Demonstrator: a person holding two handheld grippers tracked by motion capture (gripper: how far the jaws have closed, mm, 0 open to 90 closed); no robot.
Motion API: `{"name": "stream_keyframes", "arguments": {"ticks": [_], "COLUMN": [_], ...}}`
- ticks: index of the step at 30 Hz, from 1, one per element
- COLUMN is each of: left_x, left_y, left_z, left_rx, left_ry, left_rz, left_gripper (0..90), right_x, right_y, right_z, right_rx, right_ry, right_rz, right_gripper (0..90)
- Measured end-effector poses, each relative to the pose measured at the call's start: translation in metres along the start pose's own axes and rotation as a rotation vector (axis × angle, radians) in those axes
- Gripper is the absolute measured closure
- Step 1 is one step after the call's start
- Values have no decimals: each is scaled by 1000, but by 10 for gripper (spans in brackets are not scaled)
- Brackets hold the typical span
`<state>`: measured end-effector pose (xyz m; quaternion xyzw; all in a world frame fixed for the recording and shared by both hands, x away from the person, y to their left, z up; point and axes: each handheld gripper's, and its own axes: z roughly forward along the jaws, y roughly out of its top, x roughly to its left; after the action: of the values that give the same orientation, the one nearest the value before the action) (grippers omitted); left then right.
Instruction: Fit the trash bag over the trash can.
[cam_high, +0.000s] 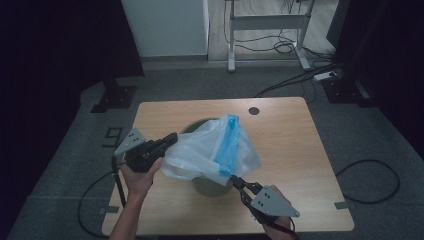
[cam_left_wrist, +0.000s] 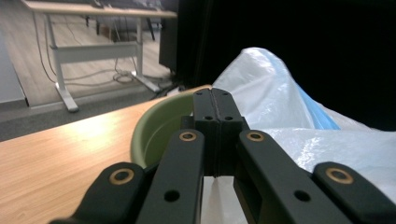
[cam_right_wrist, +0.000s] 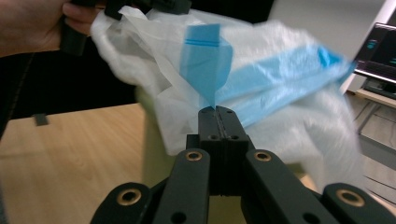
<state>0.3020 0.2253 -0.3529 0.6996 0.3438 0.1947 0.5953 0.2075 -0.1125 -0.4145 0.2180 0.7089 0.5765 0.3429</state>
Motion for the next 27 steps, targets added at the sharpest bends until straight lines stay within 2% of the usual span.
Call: {"name": "stream_keyframes", "arguments": {"ticks": [5,8,10,12,16,19,22,25,27], "left_x": [4,8,9,8,6,4,2,1,1], "left_y": [-13,-21,-25,-28,-31,-34,-35,-36,-36], "left_z": [-19,-26,-28,-28,-25,-23,-22,-21,-20], "left_rx": [-67,-81,-85,-88,-87,-87,-87,-84,-84], "left_ry": [7,2,-4,-9,-16,-20,-21,-21,-21], "left_rz": [-57,-87,-98,-104,-104,-102,-103,-99,-97], "left_gripper": [899,899,899,899,899,899,899,899,899], "right_x": [11,13,9,2,-11,-24,-35,-44,-49], "right_y": [-6,-11,-11,-7,7,19,31,39,42], "right_z": [-8,-15,-22,-31,-37,-31,-15,6,22], "right_rx": [18,20,8,-21,-59,-77,-93,-82,-55], "right_ry": [37,51,49,26,-18,-46,-77,-64,-50], "right_rz": [-17,-8,22,60,78,88,92,122,136], "right_gripper": [884,773,719,682,640,615,596,587,576]}}
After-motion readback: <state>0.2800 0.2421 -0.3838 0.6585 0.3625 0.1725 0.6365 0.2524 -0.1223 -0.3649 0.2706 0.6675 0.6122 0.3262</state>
